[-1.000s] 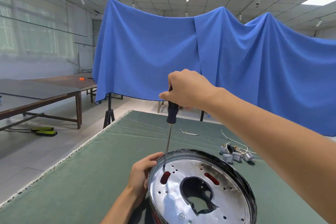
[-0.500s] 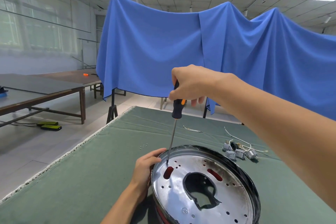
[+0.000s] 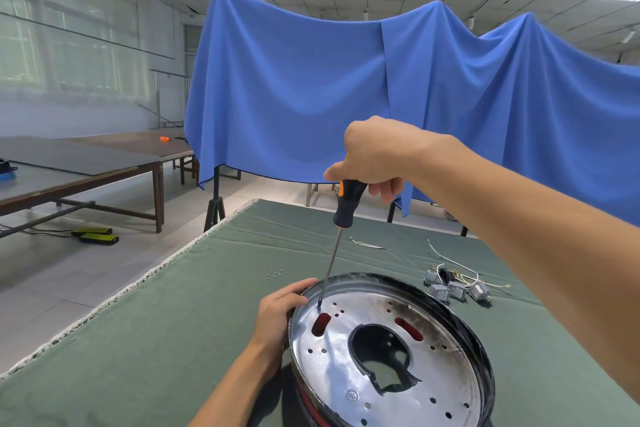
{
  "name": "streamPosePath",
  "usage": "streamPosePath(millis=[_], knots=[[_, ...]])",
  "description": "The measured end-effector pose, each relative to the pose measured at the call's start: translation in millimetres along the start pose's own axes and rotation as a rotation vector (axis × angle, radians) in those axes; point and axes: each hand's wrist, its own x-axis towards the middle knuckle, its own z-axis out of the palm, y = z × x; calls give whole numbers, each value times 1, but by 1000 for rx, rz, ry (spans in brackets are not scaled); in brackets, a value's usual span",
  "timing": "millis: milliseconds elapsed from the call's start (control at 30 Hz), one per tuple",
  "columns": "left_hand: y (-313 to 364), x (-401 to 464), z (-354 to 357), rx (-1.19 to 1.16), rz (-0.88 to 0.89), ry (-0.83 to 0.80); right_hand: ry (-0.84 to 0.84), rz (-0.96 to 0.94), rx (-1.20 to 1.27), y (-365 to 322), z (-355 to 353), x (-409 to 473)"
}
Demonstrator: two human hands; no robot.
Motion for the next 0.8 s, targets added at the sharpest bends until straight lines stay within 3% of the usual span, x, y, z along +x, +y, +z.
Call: streamPosePath(millis=[67,233,400,567,700,800], knots=[[0,-1,0,2,-4,-2,12,12,-56,0,0,-1],[2,-2,0,20,-1,-4,-124,-36,182,-4,-4,-3],[3,-4,1,41,7,3,89,-35,-96,-9,1,-1],[4,-4,1,48,17,0,-100,-69,165,-16,-2,-2],[3,-4,2,49,18,5,88,-31,-39,-14,3,0],[3,-4,2,49,19,7,-5,-24,82,-14,1,-1]])
